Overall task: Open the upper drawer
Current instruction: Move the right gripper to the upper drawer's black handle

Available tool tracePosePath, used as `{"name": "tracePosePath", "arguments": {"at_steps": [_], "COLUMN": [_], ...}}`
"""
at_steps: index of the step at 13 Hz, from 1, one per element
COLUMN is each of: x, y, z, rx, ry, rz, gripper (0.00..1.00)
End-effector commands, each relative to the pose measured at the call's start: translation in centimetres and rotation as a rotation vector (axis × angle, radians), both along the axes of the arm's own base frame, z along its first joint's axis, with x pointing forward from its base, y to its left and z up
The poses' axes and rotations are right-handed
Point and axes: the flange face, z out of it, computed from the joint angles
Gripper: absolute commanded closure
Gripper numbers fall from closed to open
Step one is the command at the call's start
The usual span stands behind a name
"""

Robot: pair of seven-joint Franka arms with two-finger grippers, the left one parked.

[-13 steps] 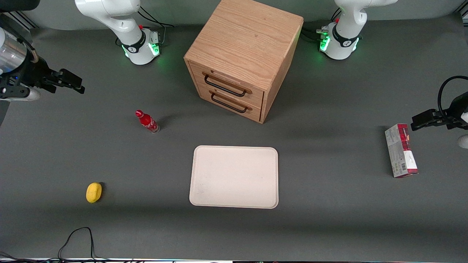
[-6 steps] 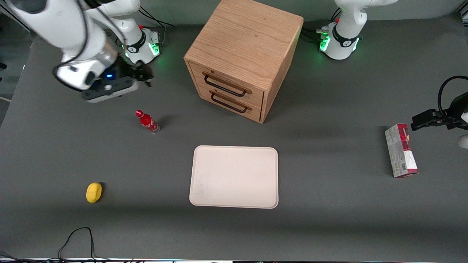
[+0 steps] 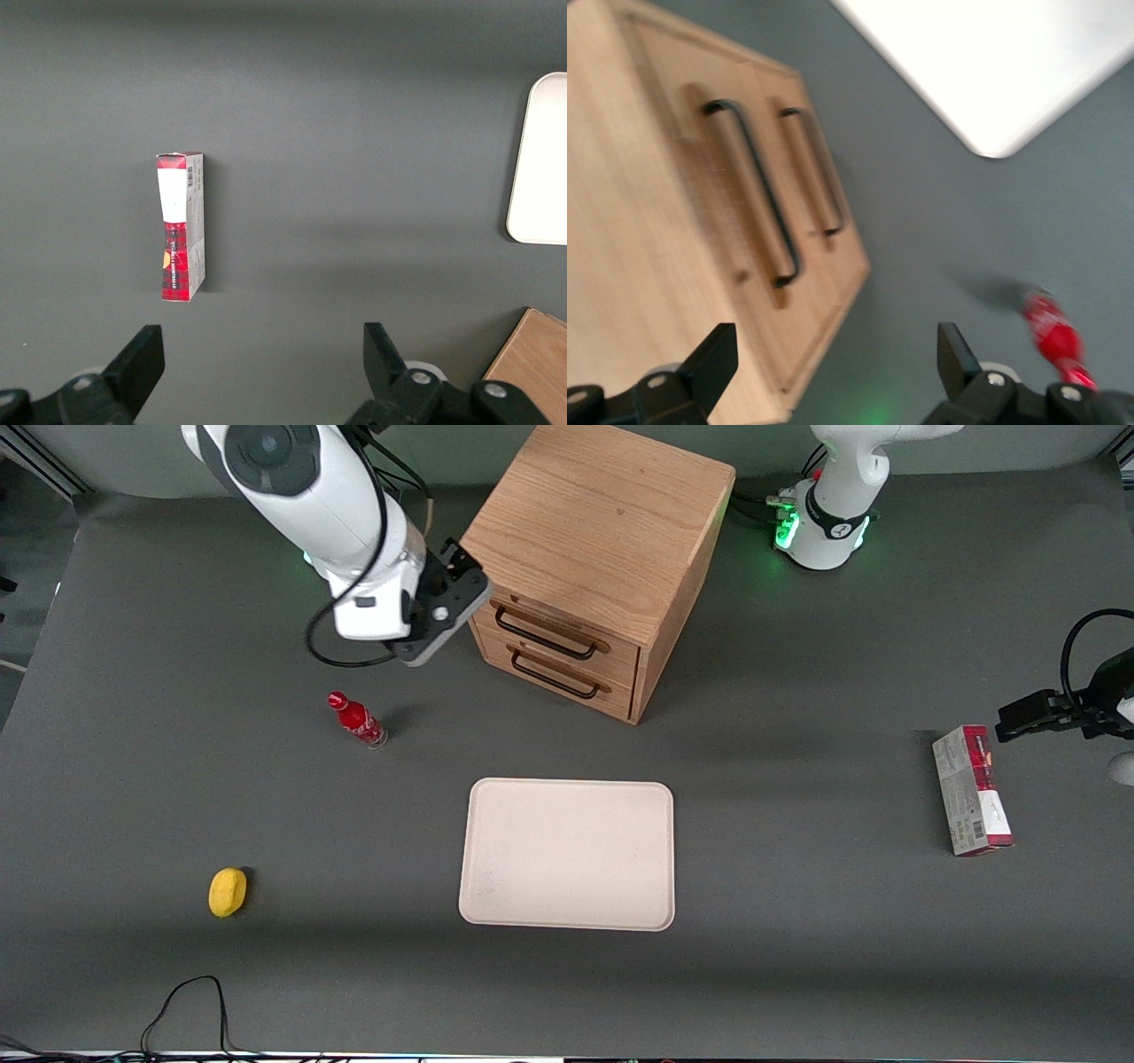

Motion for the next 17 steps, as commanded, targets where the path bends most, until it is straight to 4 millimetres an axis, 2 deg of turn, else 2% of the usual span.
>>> {"name": "tracePosePath", "arguments": {"at_steps": [1,5,7,9,14,17], "x": [0.4,0.9,0.1,0.5,0.0,-0.8], "y": [2.3,4.5,5.9,5.9,6.9,7.3], "z": [-1.8,-7.0,-9.2,-12.2,-15.9,-16.8], "rx": [0.114,0.151,0.152,0.12,0.105,0.099], "ry": [0.069,0.097,0.081,0.064,0.041,0.028], "rz": [0.128,0.193,0.203,0.207,0.227,0.241], "gripper": [0.0,0.0,0.0,0.0,0.0,0.0]}}
